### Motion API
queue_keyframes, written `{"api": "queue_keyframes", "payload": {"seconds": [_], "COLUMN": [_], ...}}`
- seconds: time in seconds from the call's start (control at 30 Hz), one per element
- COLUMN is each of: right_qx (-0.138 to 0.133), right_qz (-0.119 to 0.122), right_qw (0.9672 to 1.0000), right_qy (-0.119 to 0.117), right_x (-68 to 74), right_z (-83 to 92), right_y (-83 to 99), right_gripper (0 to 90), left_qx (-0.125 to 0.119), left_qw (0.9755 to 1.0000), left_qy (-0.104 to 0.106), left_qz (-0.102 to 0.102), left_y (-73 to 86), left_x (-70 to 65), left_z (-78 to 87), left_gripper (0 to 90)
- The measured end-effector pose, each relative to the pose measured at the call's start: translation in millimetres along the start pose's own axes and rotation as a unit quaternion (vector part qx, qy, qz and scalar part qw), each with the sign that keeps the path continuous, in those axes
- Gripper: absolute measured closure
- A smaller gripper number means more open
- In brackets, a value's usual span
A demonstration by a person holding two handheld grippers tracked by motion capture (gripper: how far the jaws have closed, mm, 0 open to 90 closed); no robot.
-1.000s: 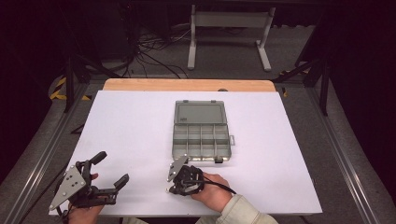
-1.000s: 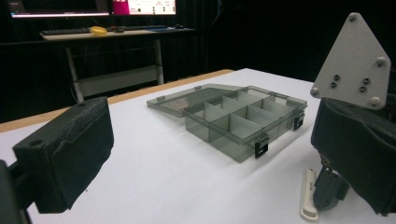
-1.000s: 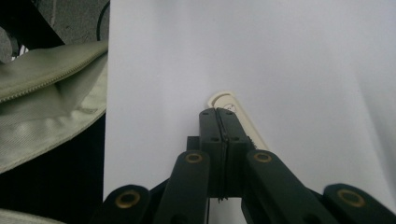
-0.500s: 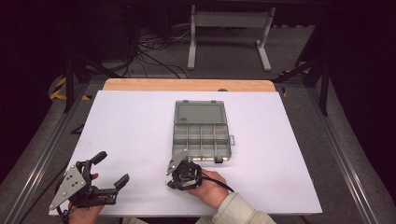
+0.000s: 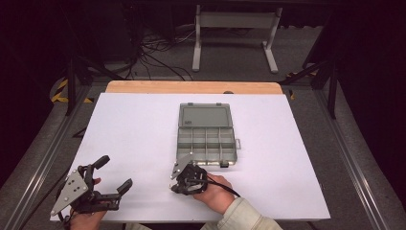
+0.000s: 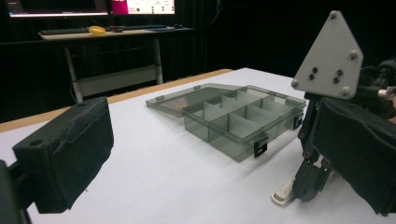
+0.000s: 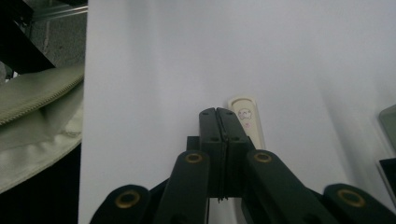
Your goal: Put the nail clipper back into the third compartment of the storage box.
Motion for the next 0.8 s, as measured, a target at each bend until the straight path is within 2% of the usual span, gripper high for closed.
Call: {"api": "queue_keyframes", "payload": {"seconds": [0.07, 0.17, 0.23, 0.27, 0.37, 0.6, 0.7, 0.8], "right_qx": [-0.016, -0.030, -0.034, -0.030, -0.032, -0.015, -0.004, 0.002], "right_qz": [0.002, 0.001, 0.001, 0.003, 0.008, 0.004, 0.008, 0.000], "right_qw": [0.9999, 0.9995, 0.9994, 0.9994, 0.9989, 0.9987, 0.9984, 0.9982], "right_qy": [-0.003, 0.002, 0.007, 0.015, 0.033, 0.049, 0.055, 0.061], "right_x": [1.3, 3.4, 4.0, 3.9, 4.5, 0.8, -1.6, -3.7], "right_z": [7.1, 15.7, 20.9, 22.5, 27.1, 28.6, 29.3, 30.7], "right_y": [-1.2, -3.2, -5.3, -7.0, -8.7, -5.4, -2.7, 0.2], "right_gripper": [87.8, 75.8, 57.6, 45.6, 31.2, 20.5, 19.2, 18.9], "left_qx": [0.001, 0.000, -0.001, -0.001, 0.000, -0.001, 0.000, 0.000], "left_qw": [1.0000, 1.0000, 1.0000, 1.0000, 1.0000, 1.0000, 1.0000, 1.0000], "left_qy": [0.000, -0.001, -0.002, -0.001, -0.002, -0.002, -0.002, -0.002], "left_qz": [0.000, -0.001, 0.000, -0.001, -0.001, -0.001, -0.001, 0.000], "left_y": [0.0, -0.2, -0.2, -0.3, -0.2, -0.5, -0.5, -0.5], "left_x": [0.0, -0.1, -0.1, 0.0, -0.1, 0.0, -0.1, 0.0], "left_z": [0.1, 0.3, 0.2, 0.2, 0.4, 0.8, 0.8, 0.7], "left_gripper": [0.2, 0.2, 0.2, 0.2, 0.2, 0.2, 0.2, 0.2]}}
Point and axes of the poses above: each handheld gripper's, and its own axes: z roughly backward along the jaws, y roughly out of its underside, x roughly to its left, the point moved 1 cm from there along -z, roughly forward along the jaws, and after that the axes turned 3 degrees about y, right-handed, at the moved point
